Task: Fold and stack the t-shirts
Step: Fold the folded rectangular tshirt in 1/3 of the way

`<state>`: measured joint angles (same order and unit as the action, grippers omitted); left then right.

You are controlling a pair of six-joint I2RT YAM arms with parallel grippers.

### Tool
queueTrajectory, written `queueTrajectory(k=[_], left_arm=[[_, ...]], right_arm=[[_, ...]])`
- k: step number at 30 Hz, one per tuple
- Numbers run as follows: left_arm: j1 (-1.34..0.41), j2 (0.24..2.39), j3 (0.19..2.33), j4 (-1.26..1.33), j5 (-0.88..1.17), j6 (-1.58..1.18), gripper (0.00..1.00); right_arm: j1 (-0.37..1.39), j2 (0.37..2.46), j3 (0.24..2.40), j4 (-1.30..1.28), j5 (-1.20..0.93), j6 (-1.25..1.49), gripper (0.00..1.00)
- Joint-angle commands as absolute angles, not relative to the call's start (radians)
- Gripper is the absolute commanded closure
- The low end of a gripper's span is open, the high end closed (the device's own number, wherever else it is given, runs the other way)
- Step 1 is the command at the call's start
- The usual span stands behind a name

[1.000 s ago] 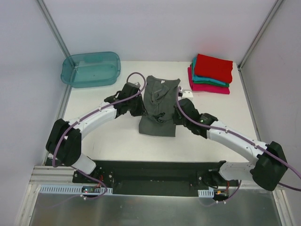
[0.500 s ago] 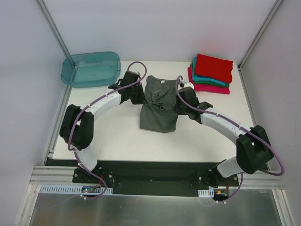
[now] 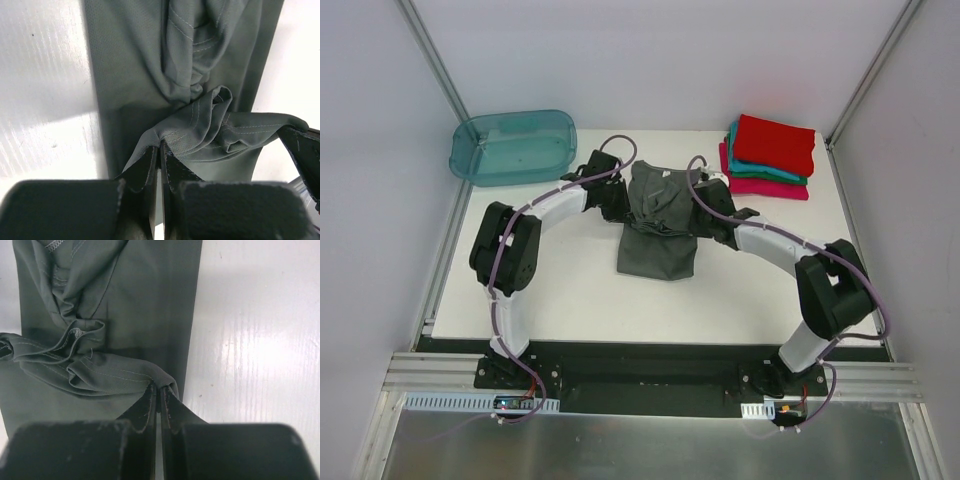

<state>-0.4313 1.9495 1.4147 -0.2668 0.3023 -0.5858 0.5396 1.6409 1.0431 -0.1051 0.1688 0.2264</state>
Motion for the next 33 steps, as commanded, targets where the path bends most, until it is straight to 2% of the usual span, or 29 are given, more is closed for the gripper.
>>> queueTrajectory(k=[1,2,5,8,10,11,14,15,20,26,30,33], left_arm=[[-0.419,1.974,1.466,-0.265,0.305,-0.563,0.95],[-0.417,1.976,1.47,-0.267,0.293,-0.561,0.88],[-0.411,1.979,1.492,-0.268,0.291,-0.543,0.58],[-0.41,1.954,1.514,-0.275,0.32,-0.525,0.35],[-0.41,1.912,1.496,-0.275,0.33,-0.529,0.18],[-0.411,1.881,1.476,-0.275,0.324,-0.534,0.01],[-0.41,1.781,1.395,-0.275,0.272,-0.54,0.01],[-0.41,1.748,1.364,-0.275,0.252,-0.545,0.01],[-0.411,1.554,1.136,-0.275,0.224,-0.603,0.01],[-0.411,1.353,0.892,-0.275,0.161,-0.658,0.01],[-0.411,1.292,0.816,-0.276,0.129,-0.663,0.01],[-0.407,1.285,0.801,-0.276,0.101,-0.666,0.01]], right_arm=[[0.525,1.701,1.106,-0.032,0.184,0.245,0.96],[0.522,1.715,1.118,-0.034,0.184,0.244,0.93],[0.505,1.744,1.155,-0.052,0.189,0.25,0.84],[0.502,1.724,1.186,-0.084,0.189,0.25,0.53],[0.5,1.688,1.183,-0.1,0.163,0.252,0.36],[0.502,1.663,1.174,-0.101,0.143,0.253,0.26],[0.509,1.582,1.112,-0.107,0.078,0.259,0.06],[0.518,1.556,1.088,-0.101,0.052,0.258,0.04],[0.584,1.479,1.006,-0.046,-0.15,0.238,0.04],[0.63,1.583,1.034,-0.028,-0.213,0.258,0.04],[0.626,1.721,1.153,-0.029,-0.229,0.218,0.04],[0.586,1.866,1.345,-0.101,-0.186,0.176,0.04]])
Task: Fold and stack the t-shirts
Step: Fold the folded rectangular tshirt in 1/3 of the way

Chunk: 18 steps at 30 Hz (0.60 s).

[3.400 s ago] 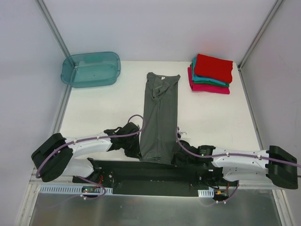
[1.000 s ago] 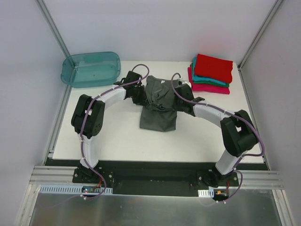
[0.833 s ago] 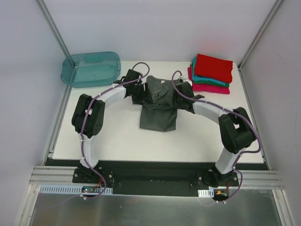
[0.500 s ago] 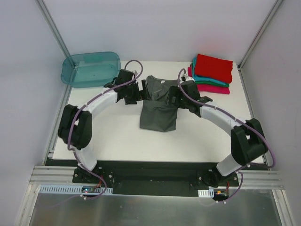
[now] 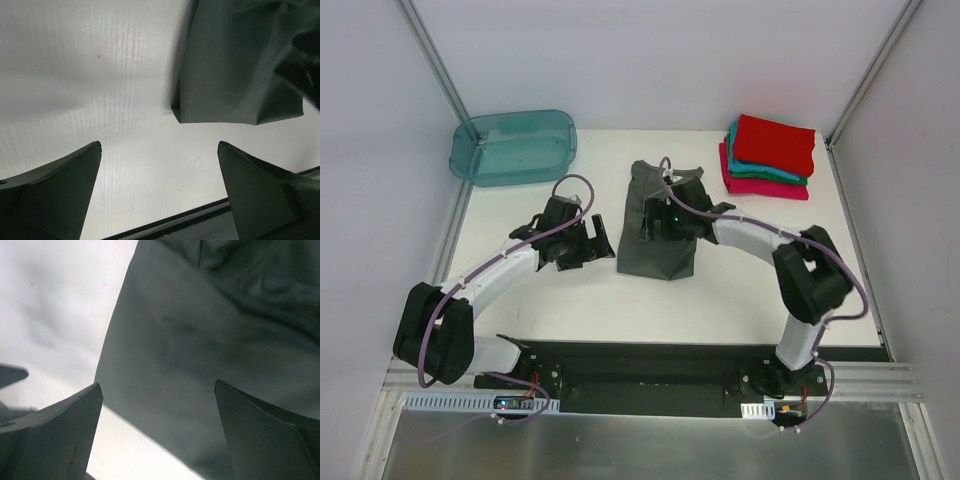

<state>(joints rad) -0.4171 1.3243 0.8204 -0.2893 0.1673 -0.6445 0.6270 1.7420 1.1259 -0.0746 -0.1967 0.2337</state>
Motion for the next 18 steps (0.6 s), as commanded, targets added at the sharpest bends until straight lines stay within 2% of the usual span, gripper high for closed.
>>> queueTrajectory(k=[1,5,8,13,18], left_arm=[[-0.405,1.292,0.805,-0.275,0.107,-0.663,0.01],[-0.403,1.301,0.805,-0.273,0.15,-0.666,0.01],[-0.403,1.308,0.805,-0.272,0.175,-0.675,0.01],[-0.405,1.344,0.81,-0.245,0.204,-0.699,0.02],[-0.425,1.422,0.83,-0.183,0.267,-0.741,0.1]], right_arm=[[0.569,1.912,1.394,-0.118,-0.183,0.167,0.04],[0.531,1.982,1.5,-0.192,-0.198,0.149,0.04],[0.541,1.889,1.45,-0.184,-0.222,0.1,0.04],[0.56,1.676,1.284,-0.183,-0.247,0.008,0.04],[0.584,1.5,1.022,-0.08,-0.398,0.058,0.04]])
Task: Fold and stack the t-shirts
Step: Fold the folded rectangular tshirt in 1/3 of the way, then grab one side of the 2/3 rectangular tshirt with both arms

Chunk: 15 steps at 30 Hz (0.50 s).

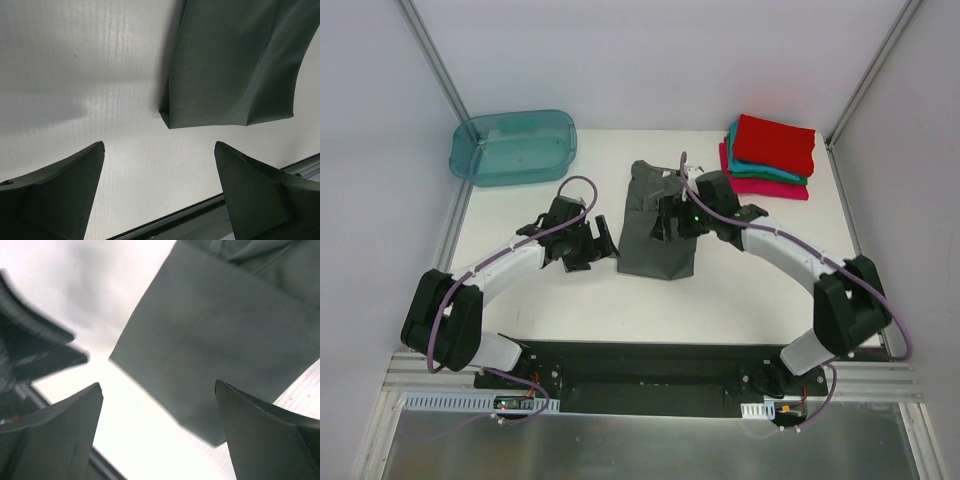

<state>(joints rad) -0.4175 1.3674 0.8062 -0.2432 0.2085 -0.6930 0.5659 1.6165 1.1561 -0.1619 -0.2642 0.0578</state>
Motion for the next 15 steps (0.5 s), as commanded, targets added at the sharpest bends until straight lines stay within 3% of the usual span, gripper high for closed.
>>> queueTrajectory(k=[1,13,15], left_arm=[[-0.433,1.443,0.839,-0.173,0.271,-0.747,0.13],[-0.485,1.684,0.954,-0.167,0.25,-0.775,0.46],[-0.485,1.701,0.951,-0.17,0.236,-0.781,0.46]], right_arm=[[0.601,1.484,0.981,-0.051,-0.422,0.087,0.04],[0.634,1.532,0.842,0.015,-0.347,0.222,0.04],[0.627,1.542,0.816,0.014,-0.316,0.222,0.04]])
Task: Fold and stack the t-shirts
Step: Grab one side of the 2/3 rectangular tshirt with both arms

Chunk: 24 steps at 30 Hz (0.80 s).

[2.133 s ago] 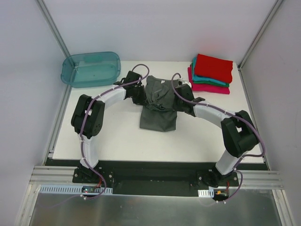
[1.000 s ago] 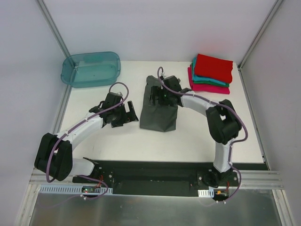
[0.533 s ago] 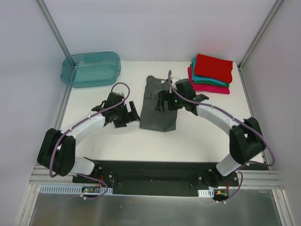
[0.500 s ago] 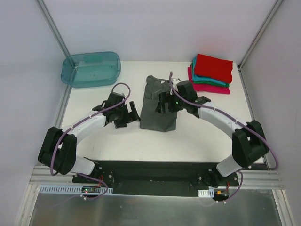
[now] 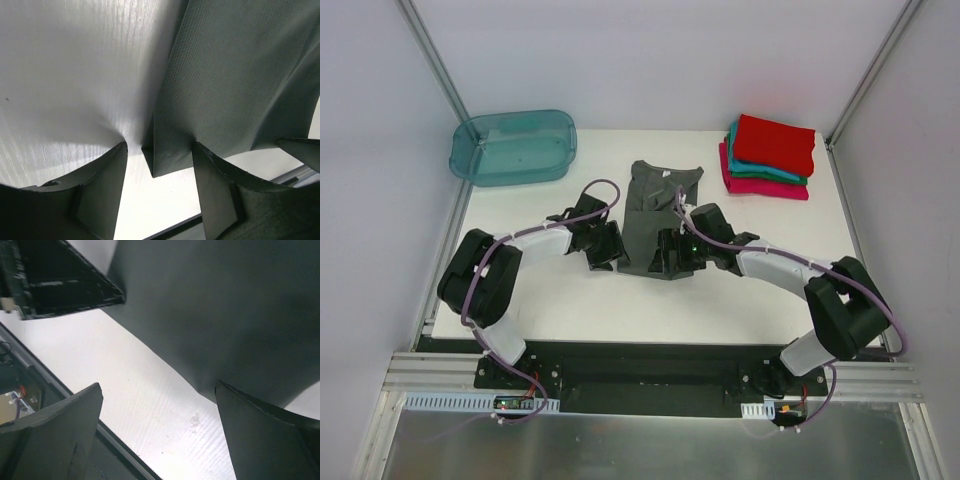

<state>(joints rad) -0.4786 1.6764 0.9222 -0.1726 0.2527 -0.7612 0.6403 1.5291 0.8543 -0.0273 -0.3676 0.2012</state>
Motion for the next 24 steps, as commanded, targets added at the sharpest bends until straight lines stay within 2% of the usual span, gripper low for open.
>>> queueTrajectory(k=[1,2,10,17,24], left_arm=[[-0.485,1.712,0.953,-0.169,0.232,-0.781,0.47],[-0.485,1.727,0.957,-0.17,0.23,-0.781,0.47],[-0.489,1.77,0.962,-0.178,0.239,-0.785,0.67],[-0.492,1.766,0.943,-0.183,0.233,-0.787,0.99],[-0.494,1.74,0.922,-0.186,0.215,-0.79,1.0]], right_arm=[[0.624,1.543,0.805,0.014,-0.301,0.219,0.04],[0.618,1.546,0.793,0.012,-0.285,0.215,0.04],[0.604,1.511,0.736,0.014,-0.241,0.224,0.04],[0.604,1.389,0.706,0.026,-0.206,0.218,0.04],[0.604,1.18,0.621,-0.069,-0.014,0.186,0.04]])
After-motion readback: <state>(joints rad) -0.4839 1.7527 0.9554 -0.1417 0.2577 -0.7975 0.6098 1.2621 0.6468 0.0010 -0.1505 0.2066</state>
